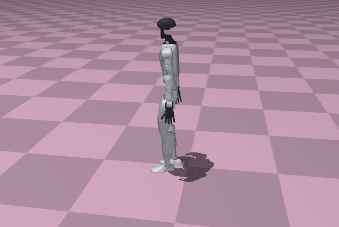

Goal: Upper body actions

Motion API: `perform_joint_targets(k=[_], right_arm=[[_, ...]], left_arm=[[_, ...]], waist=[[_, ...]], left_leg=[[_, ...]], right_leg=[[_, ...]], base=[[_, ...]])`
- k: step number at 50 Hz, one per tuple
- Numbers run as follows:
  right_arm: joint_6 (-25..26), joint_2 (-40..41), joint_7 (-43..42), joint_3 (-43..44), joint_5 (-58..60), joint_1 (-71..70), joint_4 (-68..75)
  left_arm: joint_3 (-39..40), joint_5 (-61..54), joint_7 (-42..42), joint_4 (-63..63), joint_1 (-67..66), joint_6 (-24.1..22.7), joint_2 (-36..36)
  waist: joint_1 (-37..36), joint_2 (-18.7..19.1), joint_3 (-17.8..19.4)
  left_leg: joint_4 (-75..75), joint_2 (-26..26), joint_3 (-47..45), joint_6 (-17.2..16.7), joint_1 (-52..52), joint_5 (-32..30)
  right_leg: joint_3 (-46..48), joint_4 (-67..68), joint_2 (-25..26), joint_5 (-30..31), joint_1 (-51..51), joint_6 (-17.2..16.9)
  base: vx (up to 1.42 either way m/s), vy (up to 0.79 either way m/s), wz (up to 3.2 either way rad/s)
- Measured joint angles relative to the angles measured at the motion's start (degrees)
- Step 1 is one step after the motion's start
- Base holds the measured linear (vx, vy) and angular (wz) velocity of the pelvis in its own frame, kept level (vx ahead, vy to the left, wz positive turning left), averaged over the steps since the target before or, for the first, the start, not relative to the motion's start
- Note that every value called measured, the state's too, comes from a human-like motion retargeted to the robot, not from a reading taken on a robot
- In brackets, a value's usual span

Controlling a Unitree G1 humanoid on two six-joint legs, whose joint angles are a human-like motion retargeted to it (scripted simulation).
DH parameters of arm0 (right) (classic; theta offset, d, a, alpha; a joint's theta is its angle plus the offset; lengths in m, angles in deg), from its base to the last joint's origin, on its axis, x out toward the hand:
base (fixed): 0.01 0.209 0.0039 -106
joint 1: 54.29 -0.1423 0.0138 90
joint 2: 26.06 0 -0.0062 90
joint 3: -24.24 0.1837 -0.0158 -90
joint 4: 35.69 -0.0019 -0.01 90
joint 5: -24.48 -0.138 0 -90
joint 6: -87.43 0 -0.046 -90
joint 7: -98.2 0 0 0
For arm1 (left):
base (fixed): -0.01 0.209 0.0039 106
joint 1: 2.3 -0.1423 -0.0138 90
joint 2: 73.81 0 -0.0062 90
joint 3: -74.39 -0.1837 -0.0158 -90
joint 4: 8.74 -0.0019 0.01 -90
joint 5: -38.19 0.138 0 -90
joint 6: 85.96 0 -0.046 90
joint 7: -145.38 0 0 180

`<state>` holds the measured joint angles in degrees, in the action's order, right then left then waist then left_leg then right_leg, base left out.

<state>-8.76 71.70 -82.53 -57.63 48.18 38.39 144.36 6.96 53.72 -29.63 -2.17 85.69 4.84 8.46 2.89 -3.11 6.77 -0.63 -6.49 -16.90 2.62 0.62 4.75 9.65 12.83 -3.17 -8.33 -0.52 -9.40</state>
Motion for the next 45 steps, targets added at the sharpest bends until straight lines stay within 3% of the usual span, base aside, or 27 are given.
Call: perform_joint_targets(k=[3, 5, 15, 19, 22, 25, 28, 30, 32, 35, 40, 43, 45], right_arm=[[0.2, 0.1, -0.1, -0.2, 1.2, 0.7, -0.1], [0.4, 0.3, -0.3, 0.1, 2.4, 1.2, -0.3], [-0.1, -0.5, -1.4, -2.1, 5.1, -0.7, -2.5], [-0.5, -0.2, -0.1, -3.2, 4.5, -1.9, -2.9], [-0.7, -0.2, 0.1, -4.1, 4.2, -2.4, -3.0], [-0.5, -0.5, 0.4, -4.4, 3.7, -2.6, -2.5], [-0.3, -0.9, 0.8, -3.8, 2.6, -2.5, -1.7], [0.0, -1.1, 1.1, -3.1, 1.5, -2.8, -0.7], [0.3, -1.2, 1.2, -2.4, 0.7, -2.9, 0.3], [0.9, -1.4, 1.6, -0.9, 0.3, -2.9, 1.7], [1.3, -1.9, 1.3, 0.5, -0.4, -3.7, 2.0], [1.6, -1.9, 1.4, 0.8, -0.7, -3.7, 2.1], [1.9, -1.9, 1.4, 1.4, -1.1, -3.8, 2.5]], left_arm=[[-0.1, -0.2, -0.4, -1.2, -0.2, 0.0, 0.1], [-0.5, -0.1, 0.3, -2.8, -0.4, 0.3, 0.5], [-0.9, 1.7, 0.9, -6.6, -4.5, 0.0, 0.3], [-0.9, 2.5, 1.2, -7.5, -6.6, 0.2, 0.5], [-1.1, 3.2, 1.0, -8.2, -7.7, 0.7, 0.8], [-0.7, 2.7, 0.6, -8.3, -7.9, 1.1, 0.8], [0.1, 1.9, 0.6, -7.2, -7.4, 1.5, 0.8], [0.7, 1.3, 0.6, -5.4, -6.8, 1.6, 1.1], [0.9, 0.9, 0.7, -3.6, -6.5, 1.5, 1.5], [0.8, 0.4, 0.9, -1.7, -5.5, 1.8, 2.2], [3.2, -2.7, 0.2, 1.0, -3.9, 0.4, 1.0], [3.5, -2.3, 2.1, 2.9, -4.4, 0.7, 0.8], [3.1, -1.9, 1.4, 4.0, -4.6, 0.6, 0.8]], waist=[[-1.2, -2.2, 0.4], [-1.0, -2.4, -0.1], [0.9, -1.3, 0.1], [0.9, -0.2, -0.2], [0.8, 1.0, -1.0], [0.3, 2.0, -1.8], [0.3, 2.7, -2.5], [0.2, 2.4, -3.2], [0.2, 1.3, -4.0], [0.0, 1.0, -4.7], [2.5, 1.3, -4.1], [2.4, 0.1, -4.8], [2.0, -1.8, -4.7]], left_leg=[[-0.1, -2.3, 1.0, 0.5, 0.6, -0.2], [0.3, -2.5, 2.4, 0.6, 0.0, -0.5], [-0.8, -0.6, -4.1, 1.1, 0.8, 0.3], [-1.1, 1.5, -9.1, 0.5, 1.4, 1.6], [-1.1, 3.5, -13.6, -0.4, 1.9, 2.8], [-0.7, 5.2, -17.4, -1.4, 2.6, 3.8], [0.0, 6.3, -20.8, -2.9, 3.5, 4.6], [0.5, 6.6, -23.3, -4.2, 4.2, 4.9], [1.0, 5.8, -25.3, -5.2, 4.7, 4.9], [1.9, 6.5, -28.0, -7.0, 6.1, 3.6], [4.9, 9.2, -30.9, -8.7, 8.2, -1.1], [9.0, 10.6, -33.2, -8.3, 8.2, -5.2], [13.2, 11.0, -32.9, -5.9, 7.7, -7.3]], right_leg=[[-8.0, -3.8, 0.9, 5.6, -0.8, 1.2], [3.5, -3.8, -1.8, 3.0, 0.1, 1.9], [3.4, -6.8, -1.4, 4.6, 0.1, 1.9], [14.9, -6.5, -3.3, 4.1, 1.0, 3.2], [34.2, -6.4, -5.2, 4.9, 4.1, 5.7], [46.4, -6.6, -4.9, 6.0, 6.8, 7.1], [53.2, -6.6, -4.0, 7.2, 8.6, 7.7], [53.4, -7.5, -3.4, 8.1, 9.0, 8.1], [50.5, -9.4, -3.2, 6.9, 8.6, 5.2], [40.7, -10.2, -2.5, 6.6, 6.2, 7.3], [34.9, -10.6, -1.6, 6.1, 5.1, 9.1], [31.7, -10.7, -2.9, 6.0, 4.1, 9.9], [30.0, -10.8, -4.8, 6.1, 4.0, 10.3]], base=[[0.13, -0.08, 0.68], [0.09, -0.09, 0.83], [-0.03, -0.08, -0.38], [-0.17, -0.09, -1.67], [-0.14, -0.04, -2.08], [-0.16, -0.09, -2.00], [-0.18, -0.12, -1.92], [-0.13, -0.11, -1.83], [-0.15, -0.23, -1.52], [-0.13, -0.17, -1.40], [-0.19, -0.23, -1.24], [-0.07, -0.18, -1.53], [-0.11, -0.21, -1.48]])
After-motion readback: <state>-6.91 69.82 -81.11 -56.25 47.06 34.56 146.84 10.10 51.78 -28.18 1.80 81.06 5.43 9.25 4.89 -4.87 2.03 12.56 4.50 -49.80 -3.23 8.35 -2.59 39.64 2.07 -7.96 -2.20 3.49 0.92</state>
